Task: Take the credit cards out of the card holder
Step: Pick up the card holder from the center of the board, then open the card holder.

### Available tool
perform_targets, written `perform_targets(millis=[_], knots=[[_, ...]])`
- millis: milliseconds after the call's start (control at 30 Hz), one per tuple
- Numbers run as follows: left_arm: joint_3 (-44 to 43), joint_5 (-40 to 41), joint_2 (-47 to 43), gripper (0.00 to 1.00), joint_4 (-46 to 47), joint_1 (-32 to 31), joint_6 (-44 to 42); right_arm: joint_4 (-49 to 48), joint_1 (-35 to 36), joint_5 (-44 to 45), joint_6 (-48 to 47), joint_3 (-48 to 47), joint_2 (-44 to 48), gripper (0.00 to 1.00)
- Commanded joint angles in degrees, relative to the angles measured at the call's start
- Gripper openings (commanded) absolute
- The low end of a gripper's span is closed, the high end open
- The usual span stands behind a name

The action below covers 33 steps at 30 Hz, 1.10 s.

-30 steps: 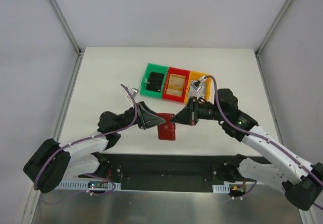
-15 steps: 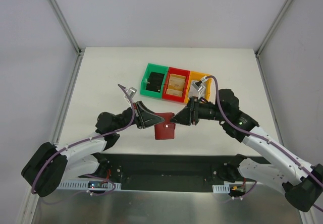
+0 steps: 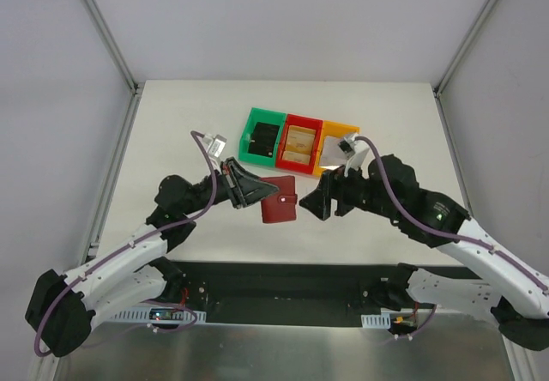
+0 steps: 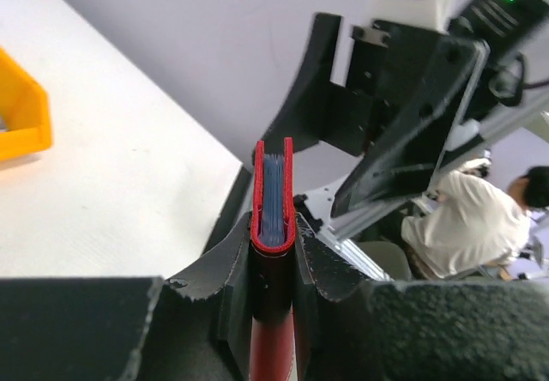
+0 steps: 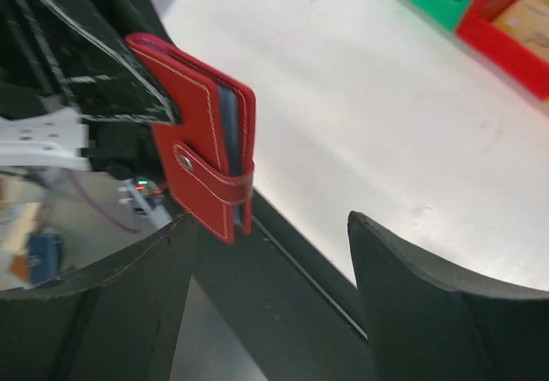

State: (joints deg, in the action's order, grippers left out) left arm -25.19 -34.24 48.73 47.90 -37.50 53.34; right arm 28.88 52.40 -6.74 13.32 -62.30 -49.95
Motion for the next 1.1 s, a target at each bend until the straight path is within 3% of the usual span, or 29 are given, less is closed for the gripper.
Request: perform_targets(millis=[0, 167, 267, 567, 1067], knots=[[-7.05, 6.01, 2.06, 0.00, -15.97, -1.17, -6.49, 9.08, 6.12, 23.13, -4.97, -2.64, -3.12, 0.73], [-11.89, 15.06, 4.09, 0.00, -29.33, -3.28, -9.57, 11.81, 14.29, 38.80, -6.64, -7.65, -8.57, 0.73], [-14.70, 19.20, 5.14, 0.00, -35.49, -4.07, -10.45, 8.39, 15.54, 42.07, -7.26, -7.66, -9.37, 0.72], [-18.66, 29.84, 5.94, 0.00, -42.10, -8.55, -10.89, 4.87, 15.63, 40.15, -6.47, -10.90, -16.22, 0.58], [-23.50, 40.48, 9.19, 0.00, -50.27, -12.43, -8.87, 4.86, 16.50, 35.83, -4.62, -15.21, -24.66, 0.56]])
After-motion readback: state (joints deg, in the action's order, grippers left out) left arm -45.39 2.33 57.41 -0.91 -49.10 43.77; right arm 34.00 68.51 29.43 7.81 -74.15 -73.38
